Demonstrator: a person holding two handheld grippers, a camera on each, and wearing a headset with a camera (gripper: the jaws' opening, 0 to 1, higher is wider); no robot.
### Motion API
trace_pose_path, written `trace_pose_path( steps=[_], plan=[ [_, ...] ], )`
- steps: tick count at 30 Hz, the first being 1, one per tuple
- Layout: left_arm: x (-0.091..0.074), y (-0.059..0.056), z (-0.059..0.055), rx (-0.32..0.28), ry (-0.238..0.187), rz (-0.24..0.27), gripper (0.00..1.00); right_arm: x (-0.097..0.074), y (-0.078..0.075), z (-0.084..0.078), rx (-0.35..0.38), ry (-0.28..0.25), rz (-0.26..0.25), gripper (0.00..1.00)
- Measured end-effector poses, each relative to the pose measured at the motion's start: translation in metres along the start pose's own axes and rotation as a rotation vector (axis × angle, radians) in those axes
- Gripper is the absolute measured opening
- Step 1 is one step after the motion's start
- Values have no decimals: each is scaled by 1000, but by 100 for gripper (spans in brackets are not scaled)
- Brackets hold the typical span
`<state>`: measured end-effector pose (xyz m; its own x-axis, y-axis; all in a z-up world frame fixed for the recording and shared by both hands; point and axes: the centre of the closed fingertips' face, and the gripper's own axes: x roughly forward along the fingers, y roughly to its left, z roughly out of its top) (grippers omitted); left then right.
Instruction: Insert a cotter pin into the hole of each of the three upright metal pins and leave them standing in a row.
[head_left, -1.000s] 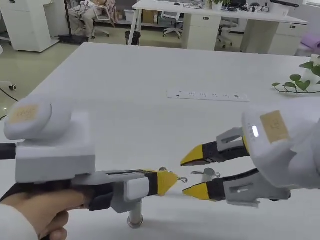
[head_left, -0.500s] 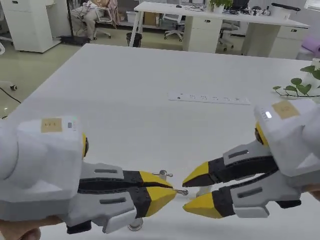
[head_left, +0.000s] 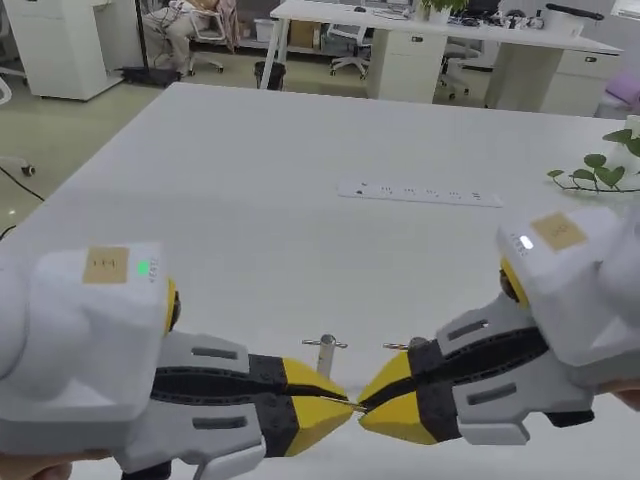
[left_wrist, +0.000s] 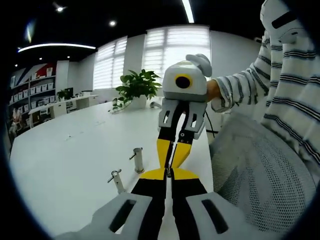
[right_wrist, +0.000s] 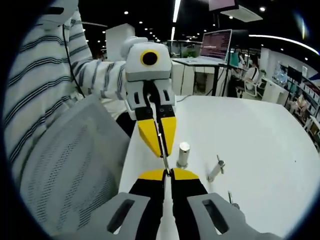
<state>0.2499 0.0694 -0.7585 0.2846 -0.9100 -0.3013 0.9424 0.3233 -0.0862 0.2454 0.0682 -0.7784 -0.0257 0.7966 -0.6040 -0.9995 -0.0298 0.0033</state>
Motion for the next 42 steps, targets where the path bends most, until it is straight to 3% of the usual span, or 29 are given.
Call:
trace_pose_path(
  steps=[5, 9, 14, 17, 20, 21, 23, 27, 32, 37, 42],
  plan=[
    [-4, -8, -8, 34, 18, -33, 1, 2, 9, -1, -6, 7, 35, 5],
    [-5, -12, -18, 14, 52, -44, 1, 5, 14, -2, 3, 20, 59, 4],
    [-6, -13, -26, 16, 72, -29, 1, 9, 17, -3, -6, 42, 73, 4],
    [-10, -4, -28, 36, 52, 32, 7, 10, 15, -2, -2, 42, 70, 4],
    [-15, 5, -30, 42, 41, 85, 27, 11, 4, -4, 14, 51, 37, 4],
    [-18, 11, -31, 36, 28, 125, 32, 11, -2, -7, 23, 63, 16, 4],
    [-23, 21, -35, -6, 7, 185, 35, 12, -11, -14, 29, 99, -20, 4],
    [-29, 44, -45, -11, 13, 297, 36, 16, -23, -24, 38, 153, -61, 4],
    [-23, 50, -57, -34, 31, 301, 35, 22, -26, -26, 30, 179, -64, 4],
    [-14, 50, -69, -57, 55, 270, 27, 27, -29, -30, 43, 213, -65, 4],
    [-10, 53, -81, -72, 84, 260, 25, 29, -30, -28, 60, 203, -56, 4]
  ],
)
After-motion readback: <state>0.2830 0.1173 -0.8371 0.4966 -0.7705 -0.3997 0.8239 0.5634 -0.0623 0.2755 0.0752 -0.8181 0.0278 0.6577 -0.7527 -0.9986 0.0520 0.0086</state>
